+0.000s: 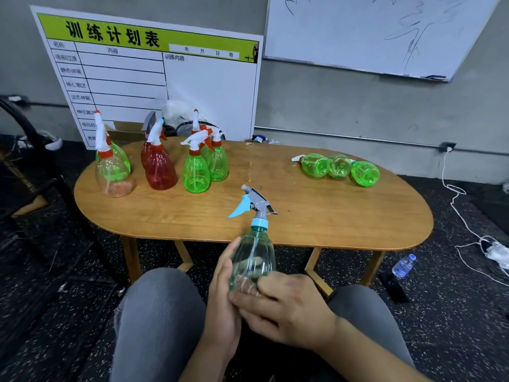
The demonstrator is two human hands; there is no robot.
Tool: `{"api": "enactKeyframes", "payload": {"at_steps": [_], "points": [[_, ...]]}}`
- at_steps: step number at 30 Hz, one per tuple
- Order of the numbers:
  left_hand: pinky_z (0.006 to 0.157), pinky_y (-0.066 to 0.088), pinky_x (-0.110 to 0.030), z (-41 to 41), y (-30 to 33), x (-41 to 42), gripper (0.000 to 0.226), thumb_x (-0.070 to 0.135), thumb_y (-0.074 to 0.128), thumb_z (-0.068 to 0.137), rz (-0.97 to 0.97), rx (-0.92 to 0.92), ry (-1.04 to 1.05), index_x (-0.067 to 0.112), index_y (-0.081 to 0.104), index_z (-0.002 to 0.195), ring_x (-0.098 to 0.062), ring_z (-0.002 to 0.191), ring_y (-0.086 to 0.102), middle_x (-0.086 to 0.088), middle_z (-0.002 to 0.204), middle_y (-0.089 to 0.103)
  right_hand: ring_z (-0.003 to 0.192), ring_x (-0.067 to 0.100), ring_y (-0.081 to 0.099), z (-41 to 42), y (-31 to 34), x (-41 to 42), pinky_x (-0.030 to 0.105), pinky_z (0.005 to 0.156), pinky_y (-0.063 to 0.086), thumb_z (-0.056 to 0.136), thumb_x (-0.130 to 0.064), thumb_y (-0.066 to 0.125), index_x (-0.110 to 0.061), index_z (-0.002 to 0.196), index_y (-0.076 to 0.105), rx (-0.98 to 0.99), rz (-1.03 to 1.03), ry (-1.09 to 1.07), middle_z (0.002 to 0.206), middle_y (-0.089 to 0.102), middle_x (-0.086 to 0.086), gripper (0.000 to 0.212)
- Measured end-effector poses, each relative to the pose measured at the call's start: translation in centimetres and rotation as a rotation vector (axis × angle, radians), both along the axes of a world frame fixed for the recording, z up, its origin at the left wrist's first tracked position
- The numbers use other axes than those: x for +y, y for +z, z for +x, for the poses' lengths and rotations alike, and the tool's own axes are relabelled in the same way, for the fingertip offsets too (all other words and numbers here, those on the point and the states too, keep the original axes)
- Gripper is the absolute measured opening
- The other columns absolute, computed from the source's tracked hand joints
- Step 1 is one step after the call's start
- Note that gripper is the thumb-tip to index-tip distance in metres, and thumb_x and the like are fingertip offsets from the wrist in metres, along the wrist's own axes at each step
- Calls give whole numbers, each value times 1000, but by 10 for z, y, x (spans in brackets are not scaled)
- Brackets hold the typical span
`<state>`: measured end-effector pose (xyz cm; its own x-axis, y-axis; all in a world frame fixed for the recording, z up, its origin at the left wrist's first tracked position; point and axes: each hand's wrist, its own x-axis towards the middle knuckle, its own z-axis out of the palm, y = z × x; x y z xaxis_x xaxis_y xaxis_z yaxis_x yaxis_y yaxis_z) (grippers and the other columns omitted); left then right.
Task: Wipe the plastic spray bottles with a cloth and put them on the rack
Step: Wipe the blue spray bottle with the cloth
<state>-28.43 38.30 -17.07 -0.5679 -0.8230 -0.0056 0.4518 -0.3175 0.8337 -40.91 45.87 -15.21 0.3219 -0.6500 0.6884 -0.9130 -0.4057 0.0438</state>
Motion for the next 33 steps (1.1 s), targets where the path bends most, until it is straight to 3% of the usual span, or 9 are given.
{"api": "enactKeyframes", "payload": {"at_steps": [3,6,9,13,18,21,26,29,33], "points": [[90,61,-32,-2,-1,-1,52,41,39,103,-25,-32,5,24,55,150,-29,126,69,-10,138,71,73,7,51,-9,8,-10,20,63,42,102,-32,66,-25,116,80,-81,-9,-69,87,56,-7,21],[89,62,-40,-2,-1,1,53,55,44,105,-88,-78,-11,28,54,150,-27,127,69,-2,140,70,61,3,45,-23,17,-28,20,50,39,106,-38,55,-26,116,79,-388,-8,-203,77,50,-11,29],[92,61,-41,-1,-2,3,80,73,72,82,-99,-95,-15,31,55,148,-27,127,69,-3,142,68,60,2,46,-35,20,-39,20,50,37,104,-43,54,-29,118,78,-517,53,-258,74,48,-12,32],[102,57,-52,-3,-9,1,82,52,86,76,-91,-55,-25,35,54,149,-30,131,65,-4,144,66,66,4,50,-36,18,-41,25,54,43,104,-50,54,-31,123,76,-637,95,-197,77,52,-16,34],[83,63,-37,-6,-5,3,55,35,67,94,-3,3,-20,36,55,147,-27,119,72,-5,134,72,102,3,69,-42,29,-43,7,103,37,102,-38,60,-29,123,76,-781,60,-268,111,76,-14,27],[84,64,-37,-7,-3,5,50,34,54,101,-15,7,-44,33,52,150,-23,118,73,1,130,75,91,3,66,-38,30,-43,16,83,49,102,-43,57,-30,121,77,-749,101,-289,101,72,-18,31],[101,56,-53,-6,-6,3,53,38,46,100,-30,-41,-36,32,50,153,-27,126,69,0,138,72,65,3,50,-24,16,-35,20,53,40,106,-48,51,-29,120,77,-599,94,-295,78,49,-22,35],[108,51,-54,-5,-7,2,54,38,48,98,-6,-55,-18,31,52,152,-29,130,67,-4,141,70,65,2,47,-10,8,-17,14,56,38,106,-37,57,-26,120,77,-414,88,-209,82,47,-15,27],[100,59,-33,-4,-3,2,53,36,47,98,14,-26,0,26,54,150,-30,130,67,-9,138,71,76,8,58,-2,1,2,13,69,45,101,-27,69,-22,117,79,-166,72,-75,93,59,-8,20]]}}
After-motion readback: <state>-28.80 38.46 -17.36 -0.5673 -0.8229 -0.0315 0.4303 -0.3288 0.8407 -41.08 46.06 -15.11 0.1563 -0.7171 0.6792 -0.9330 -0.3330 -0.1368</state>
